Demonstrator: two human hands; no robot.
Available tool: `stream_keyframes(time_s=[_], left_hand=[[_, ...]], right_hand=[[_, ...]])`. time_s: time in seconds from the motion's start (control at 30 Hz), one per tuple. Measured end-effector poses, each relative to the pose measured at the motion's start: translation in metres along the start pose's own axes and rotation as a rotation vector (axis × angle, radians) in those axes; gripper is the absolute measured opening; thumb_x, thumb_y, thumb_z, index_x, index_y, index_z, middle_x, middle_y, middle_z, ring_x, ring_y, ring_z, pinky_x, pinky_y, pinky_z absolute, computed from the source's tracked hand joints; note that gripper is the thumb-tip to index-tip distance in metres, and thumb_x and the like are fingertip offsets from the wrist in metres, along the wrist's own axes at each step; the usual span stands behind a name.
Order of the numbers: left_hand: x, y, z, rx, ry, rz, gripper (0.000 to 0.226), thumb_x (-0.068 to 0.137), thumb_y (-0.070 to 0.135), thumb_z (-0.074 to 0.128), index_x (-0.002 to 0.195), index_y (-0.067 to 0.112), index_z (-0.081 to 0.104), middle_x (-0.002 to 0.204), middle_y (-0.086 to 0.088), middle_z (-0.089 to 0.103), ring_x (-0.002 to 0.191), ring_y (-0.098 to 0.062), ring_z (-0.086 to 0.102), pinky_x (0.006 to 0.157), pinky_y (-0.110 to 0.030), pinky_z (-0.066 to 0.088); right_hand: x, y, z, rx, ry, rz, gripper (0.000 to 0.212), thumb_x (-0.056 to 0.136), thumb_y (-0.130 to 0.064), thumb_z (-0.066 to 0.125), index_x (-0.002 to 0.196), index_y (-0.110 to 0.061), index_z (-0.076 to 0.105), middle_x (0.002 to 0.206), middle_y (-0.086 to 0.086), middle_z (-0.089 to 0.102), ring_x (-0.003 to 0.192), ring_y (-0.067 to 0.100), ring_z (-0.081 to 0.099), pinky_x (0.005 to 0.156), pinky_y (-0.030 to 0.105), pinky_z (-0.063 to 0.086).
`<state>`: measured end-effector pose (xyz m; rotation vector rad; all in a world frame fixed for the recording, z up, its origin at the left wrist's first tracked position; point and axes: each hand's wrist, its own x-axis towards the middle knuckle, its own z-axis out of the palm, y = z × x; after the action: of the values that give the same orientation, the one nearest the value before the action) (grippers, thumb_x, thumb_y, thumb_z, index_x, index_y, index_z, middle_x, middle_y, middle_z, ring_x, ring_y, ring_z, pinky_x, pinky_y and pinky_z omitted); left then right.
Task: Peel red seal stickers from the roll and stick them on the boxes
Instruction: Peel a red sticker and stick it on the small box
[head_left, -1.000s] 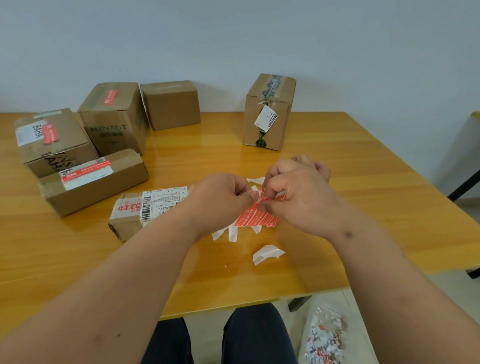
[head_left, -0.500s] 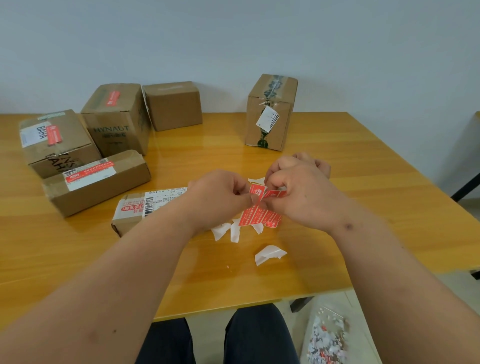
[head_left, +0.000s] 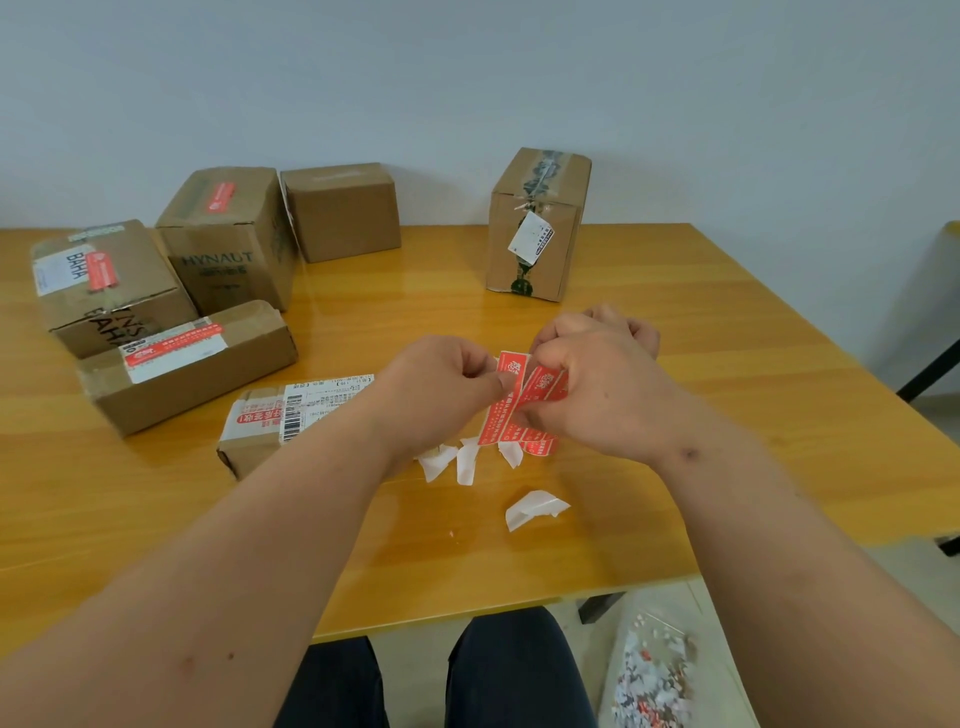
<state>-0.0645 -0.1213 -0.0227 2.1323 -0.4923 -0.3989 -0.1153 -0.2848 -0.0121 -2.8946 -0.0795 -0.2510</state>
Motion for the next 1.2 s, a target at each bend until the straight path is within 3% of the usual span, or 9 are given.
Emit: stream_keyframes(time_s=[0.1,0.23,0.33,0.47,0.6,0.77,0.9,1.07,1.2], left_hand=[[-0.001,-0.001,-0.002,0.053,-0.011,0.014,0.032,0.089,0.049,0.062,0.084,0.018,0.070,0.072,-0.007,0.065,0.061,-0.013,0.049,0.061,-0.031,0.041],[0.001,-0.004,-0.003,0.260,-0.005,0.040,0.029,0.088,0.047,0.063,0.080,0.020,0.070,0.068,0.003,0.065,0.063,-0.010,0.055,0.083,-0.041,0.043],[0.002,-0.003,0.000,0.245,0.001,0.041,0.033,0.092,0.043,0.061,0.077,0.013,0.064,0.060,0.006,0.058,0.055,-0.009,0.048,0.075,-0.037,0.037],[0.001,-0.006,0.003,0.141,0.002,0.024,0.034,0.093,0.037,0.062,0.066,0.018,0.054,0.049,0.011,0.042,0.046,-0.008,0.037,0.061,-0.030,0.034],[0.002,-0.007,0.003,0.085,0.033,0.008,0.035,0.093,0.035,0.062,0.081,0.002,0.060,0.057,0.003,0.046,0.049,-0.010,0.038,0.052,-0.026,0.033],[0.001,-0.004,0.000,0.056,0.039,-0.002,0.037,0.094,0.040,0.060,0.088,0.003,0.064,0.062,-0.002,0.047,0.053,-0.014,0.037,0.049,-0.027,0.032],[0.002,-0.003,-0.002,0.053,0.046,0.012,0.033,0.093,0.042,0.060,0.082,0.010,0.066,0.062,-0.001,0.047,0.056,-0.016,0.039,0.055,-0.031,0.036],[0.003,-0.003,-0.003,0.012,0.035,0.028,0.033,0.088,0.051,0.062,0.079,0.019,0.068,0.062,-0.002,0.051,0.055,-0.014,0.040,0.058,-0.035,0.036],[0.006,-0.004,-0.006,0.132,0.047,0.032,0.029,0.087,0.047,0.066,0.080,0.019,0.070,0.062,0.001,0.056,0.059,-0.013,0.046,0.074,-0.038,0.037]], right_hand=[[0.002,0.001,0.002,-0.003,-0.001,0.003,0.020,0.075,-0.049,0.074,0.074,-0.030,0.069,0.105,-0.017,0.053,0.116,0.013,0.030,0.096,0.040,0.016],[0.002,0.002,0.004,0.001,0.024,-0.008,0.026,0.074,-0.054,0.073,0.072,-0.028,0.071,0.103,-0.017,0.054,0.114,0.012,0.031,0.094,0.039,0.013],[0.001,0.001,0.002,0.024,-0.004,0.012,0.023,0.072,-0.053,0.074,0.073,-0.031,0.069,0.106,-0.017,0.053,0.113,0.013,0.030,0.095,0.039,0.015],[0.004,0.002,0.001,0.038,-0.037,0.034,0.024,0.071,-0.053,0.075,0.080,-0.031,0.072,0.110,-0.019,0.052,0.116,0.013,0.028,0.094,0.038,0.016],[0.003,0.001,0.004,0.059,0.007,-0.007,0.022,0.071,-0.050,0.077,0.076,-0.028,0.074,0.106,-0.020,0.053,0.118,0.013,0.030,0.095,0.039,0.016],[0.003,-0.001,0.003,0.074,0.035,-0.012,0.024,0.067,-0.052,0.079,0.062,-0.033,0.064,0.102,-0.019,0.052,0.111,0.012,0.032,0.092,0.037,0.019],[0.006,0.000,0.000,0.088,0.009,0.027,0.035,0.061,-0.058,0.078,0.078,-0.028,0.072,0.106,-0.020,0.051,0.108,0.009,0.030,0.087,0.034,0.017],[0.011,-0.001,-0.003,0.061,-0.013,0.024,0.024,0.069,-0.051,0.077,0.082,-0.032,0.074,0.112,-0.020,0.050,0.113,0.012,0.030,0.092,0.037,0.019],[0.011,-0.001,-0.004,0.073,-0.013,0.017,0.023,0.070,-0.050,0.077,0.084,-0.032,0.075,0.113,-0.020,0.050,0.114,0.013,0.030,0.093,0.037,0.019]])
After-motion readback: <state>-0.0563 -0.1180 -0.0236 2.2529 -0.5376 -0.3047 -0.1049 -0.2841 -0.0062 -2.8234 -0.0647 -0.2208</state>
